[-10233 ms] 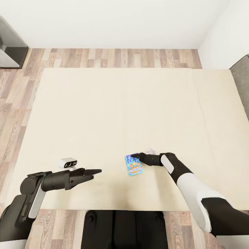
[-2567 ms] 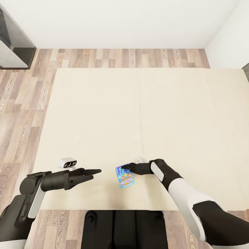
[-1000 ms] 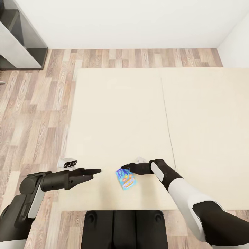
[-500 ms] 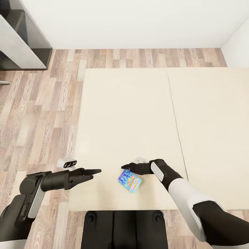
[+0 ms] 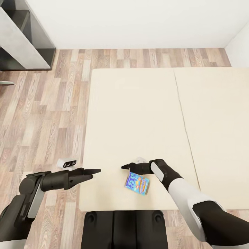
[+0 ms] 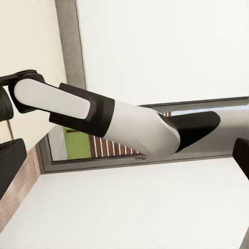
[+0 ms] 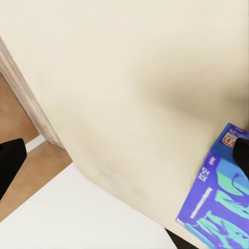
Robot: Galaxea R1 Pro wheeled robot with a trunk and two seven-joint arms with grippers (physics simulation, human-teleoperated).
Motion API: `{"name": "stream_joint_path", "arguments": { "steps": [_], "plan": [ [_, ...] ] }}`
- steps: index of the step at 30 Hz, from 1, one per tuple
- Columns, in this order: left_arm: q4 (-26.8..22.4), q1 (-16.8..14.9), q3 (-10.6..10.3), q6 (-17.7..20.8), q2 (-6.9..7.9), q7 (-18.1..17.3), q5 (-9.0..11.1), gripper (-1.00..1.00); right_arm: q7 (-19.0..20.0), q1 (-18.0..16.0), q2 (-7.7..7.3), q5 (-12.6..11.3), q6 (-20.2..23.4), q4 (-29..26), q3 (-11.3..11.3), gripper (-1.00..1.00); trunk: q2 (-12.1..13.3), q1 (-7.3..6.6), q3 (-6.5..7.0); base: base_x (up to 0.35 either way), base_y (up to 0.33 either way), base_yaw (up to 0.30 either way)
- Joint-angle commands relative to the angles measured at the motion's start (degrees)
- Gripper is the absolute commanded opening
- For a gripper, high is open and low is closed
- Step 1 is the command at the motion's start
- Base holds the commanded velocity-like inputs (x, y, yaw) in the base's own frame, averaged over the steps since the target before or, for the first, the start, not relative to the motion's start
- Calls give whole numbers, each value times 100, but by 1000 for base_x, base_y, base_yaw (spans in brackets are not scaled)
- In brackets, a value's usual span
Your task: Put all the toys in the child's room - the three board games (two on the bed and one on the table), the two jigsaw puzzles on the table, and the tennis ball on the table - inside the toy box on the table in the child's room.
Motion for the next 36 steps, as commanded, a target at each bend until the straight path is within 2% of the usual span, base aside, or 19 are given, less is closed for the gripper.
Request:
{"name": "stream_joint_path", "arguments": {
  "steps": [1, 29, 36],
  "plan": [
    [-1, -2, 3, 61, 2, -21, -2, 100, 9, -4, -3, -2, 19, -3, 19, 100, -9, 3, -6, 0, 77, 0],
    [-1, -2, 15, 61, 11, -21, -3, 100, 11, -2, -117, 7, 102, 5, 33, 100, -9, 3, -6, 0, 7, 0],
    [-1, -1, 10, 61, 11, -21, -2, 100, 27, 44, -213, 7, 100, 1, 33, 100, -9, 3, -6, 0, 0, 0]
  ]
}}
